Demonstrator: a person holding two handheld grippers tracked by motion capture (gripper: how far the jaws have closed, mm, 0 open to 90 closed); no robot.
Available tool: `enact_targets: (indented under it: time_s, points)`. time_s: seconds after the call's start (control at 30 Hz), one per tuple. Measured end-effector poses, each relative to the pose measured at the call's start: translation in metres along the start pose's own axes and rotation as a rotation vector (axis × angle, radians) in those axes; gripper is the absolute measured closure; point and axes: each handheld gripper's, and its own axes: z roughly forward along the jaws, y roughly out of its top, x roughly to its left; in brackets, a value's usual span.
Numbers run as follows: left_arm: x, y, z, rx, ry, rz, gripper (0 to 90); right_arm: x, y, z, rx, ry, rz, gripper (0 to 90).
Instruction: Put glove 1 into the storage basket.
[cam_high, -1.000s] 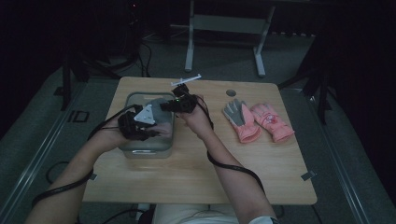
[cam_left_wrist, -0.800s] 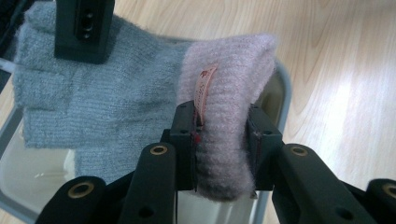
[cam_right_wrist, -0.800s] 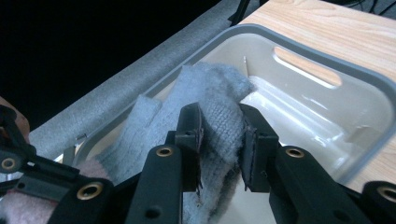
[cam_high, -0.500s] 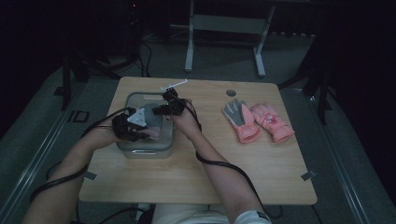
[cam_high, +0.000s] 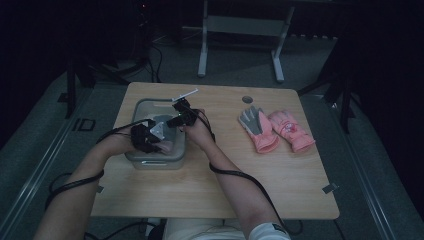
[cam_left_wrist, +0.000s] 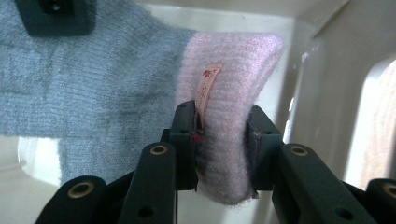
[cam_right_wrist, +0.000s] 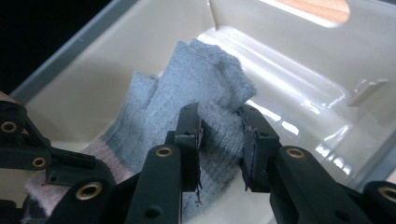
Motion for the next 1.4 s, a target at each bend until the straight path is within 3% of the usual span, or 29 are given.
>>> enact_targets:
  time_s: [0.2, 0.3, 0.47, 0.57, 0.63, 0.7, 0.8, 0.97, 1.1, 1.3, 1.4]
  points:
    - [0.005, 0.004, 0.011, 0.035, -0.039, 0.016, 68.6, -0.003, 0.002, 0.005, 0.039, -0.044, -0.011, 67.8]
    - [0.008, 0.005, 0.013, 0.024, -0.056, 0.007, 68.4, -0.003, 0.004, 0.000, 0.017, -0.029, -0.004, 59.6]
    - [0.009, 0.009, 0.012, 0.045, -0.061, 0.004, 65.4, -0.005, 0.004, -0.014, -0.018, -0.009, 0.002, 57.6]
    - [0.009, 0.010, 0.008, 0.033, -0.076, -0.041, 56.4, -0.004, 0.002, -0.021, -0.026, -0.009, -0.016, 56.6]
    - [0.010, 0.009, 0.003, 0.013, -0.045, -0.074, 47.1, -0.004, 0.000, -0.027, -0.036, -0.005, -0.025, 56.5]
    - [0.010, 0.009, -0.001, 0.006, -0.020, -0.089, 43.3, -0.002, -0.002, -0.034, -0.049, 0.000, -0.037, 56.2]
    - [0.012, 0.012, -0.009, -0.012, 0.022, -0.144, 33.8, -0.001, -0.007, -0.043, -0.062, 0.003, -0.058, 56.2]
    - [0.014, 0.017, -0.024, -0.111, 0.039, -0.248, 14.3, -0.003, -0.013, -0.063, -0.093, -0.001, -0.067, 56.0]
    - [0.011, 0.022, -0.031, -0.175, 0.021, -0.306, 7.0, -0.006, -0.022, -0.077, -0.110, -0.007, -0.086, 56.0]
    - [0.003, 0.036, -0.040, -0.301, -0.015, -0.378, 2.1, -0.013, -0.036, -0.095, -0.114, -0.024, -0.107, 56.0]
    - [-0.003, 0.046, -0.043, -0.338, 0.000, -0.392, 1.8, -0.018, -0.042, -0.106, -0.121, -0.036, -0.119, 55.7]
